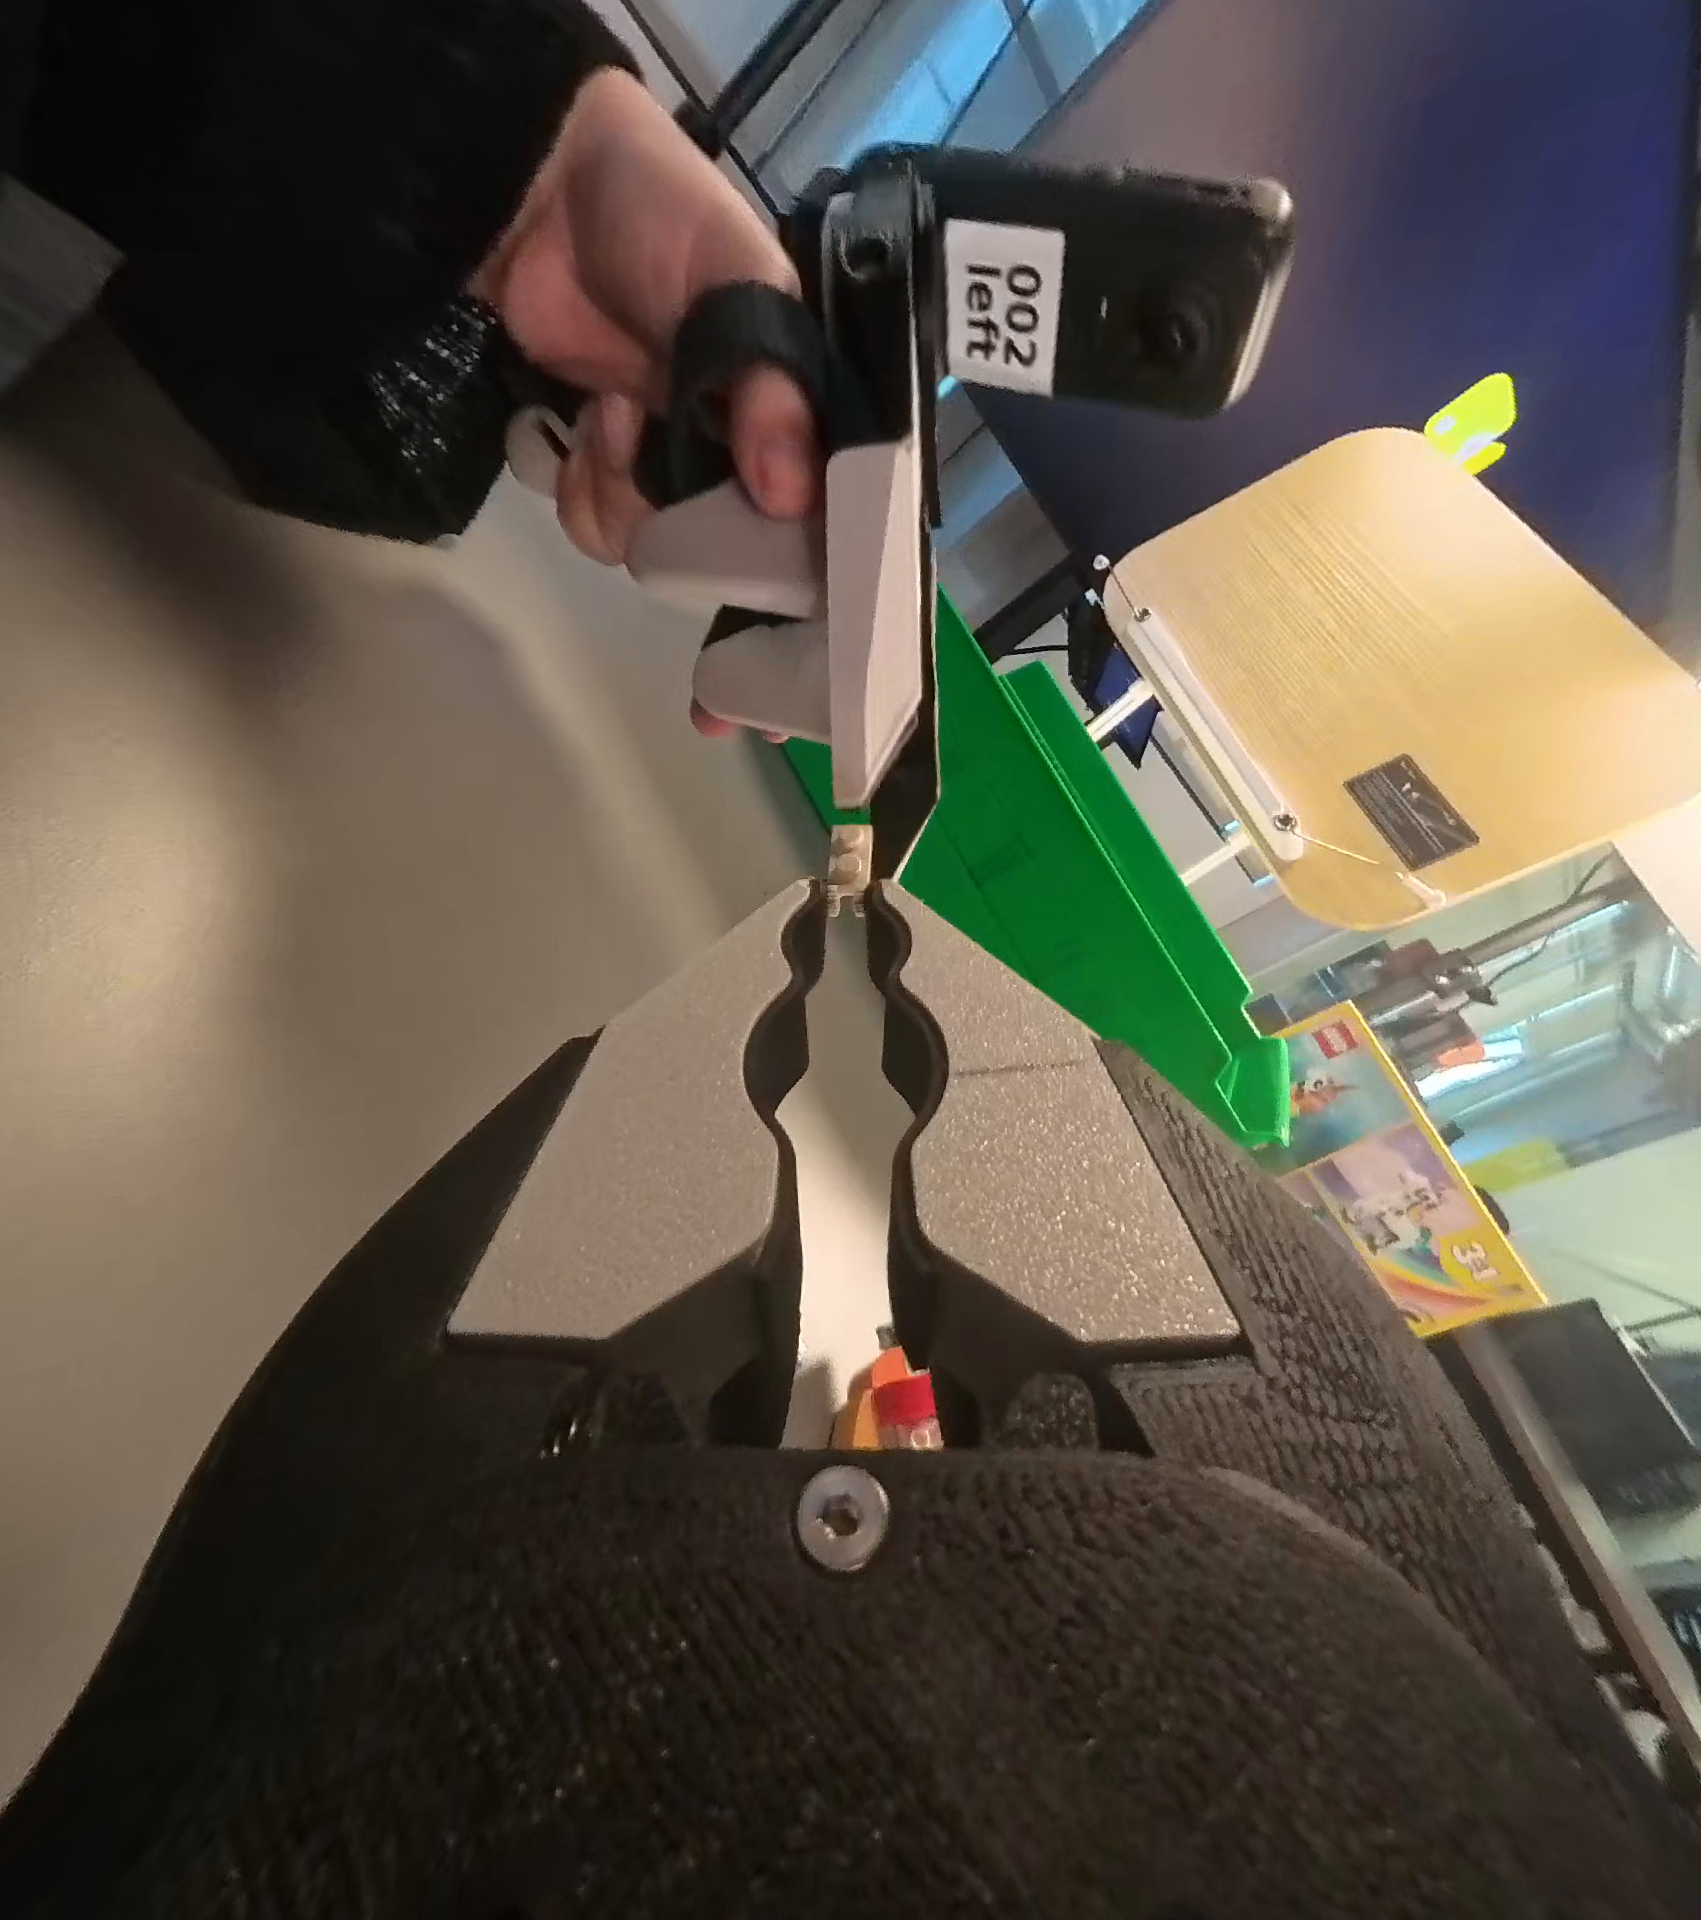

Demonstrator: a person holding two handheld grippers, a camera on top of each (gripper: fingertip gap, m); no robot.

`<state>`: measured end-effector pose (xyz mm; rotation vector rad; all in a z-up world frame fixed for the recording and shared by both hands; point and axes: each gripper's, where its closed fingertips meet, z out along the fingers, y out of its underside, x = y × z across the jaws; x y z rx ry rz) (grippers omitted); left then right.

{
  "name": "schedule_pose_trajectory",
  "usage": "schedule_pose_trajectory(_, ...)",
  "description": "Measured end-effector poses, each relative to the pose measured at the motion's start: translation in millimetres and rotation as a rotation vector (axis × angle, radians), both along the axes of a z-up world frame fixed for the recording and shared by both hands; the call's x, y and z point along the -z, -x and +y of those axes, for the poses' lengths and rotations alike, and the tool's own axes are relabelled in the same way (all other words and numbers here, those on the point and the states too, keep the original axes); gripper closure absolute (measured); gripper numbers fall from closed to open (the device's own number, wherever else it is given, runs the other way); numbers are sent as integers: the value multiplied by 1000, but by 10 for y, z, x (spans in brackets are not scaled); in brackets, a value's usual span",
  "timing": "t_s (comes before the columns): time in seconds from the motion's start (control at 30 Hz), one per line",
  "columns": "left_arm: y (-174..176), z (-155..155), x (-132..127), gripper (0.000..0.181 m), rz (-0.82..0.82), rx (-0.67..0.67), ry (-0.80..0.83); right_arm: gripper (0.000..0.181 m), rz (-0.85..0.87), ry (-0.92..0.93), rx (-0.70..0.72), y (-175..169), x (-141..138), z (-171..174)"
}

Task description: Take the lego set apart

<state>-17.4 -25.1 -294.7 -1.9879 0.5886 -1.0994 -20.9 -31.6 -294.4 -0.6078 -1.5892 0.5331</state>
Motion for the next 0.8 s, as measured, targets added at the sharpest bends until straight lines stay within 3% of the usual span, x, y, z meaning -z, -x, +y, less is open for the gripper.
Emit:
schedule_pose_trajectory(0.2,-55,-56,12,177,-32,57,-5,176,14,-1,-20,-11,-26,-37)
schedule_pose_trajectory(0.33,-22,-52,-132,177,-42,56,-90,175,91,-7,-4,-28,-155,-21)
schedule_pose_trajectory(0.47,501,247,-640,177,14,-164,-343,170,197,9,92,-120,-361,191)
schedule_pose_trajectory(0.6,1403,652,-1037,177,295,-475,-535,173,246,59,221,-189,-451,460)
schedule_pose_trajectory(0.67,1805,842,-896,177,453,-564,-418,175,236,71,289,-197,-425,588)
schedule_pose_trajectory(0.8,2348,1072,-264,177,690,-602,-112,177,256,95,489,-298,-417,947)
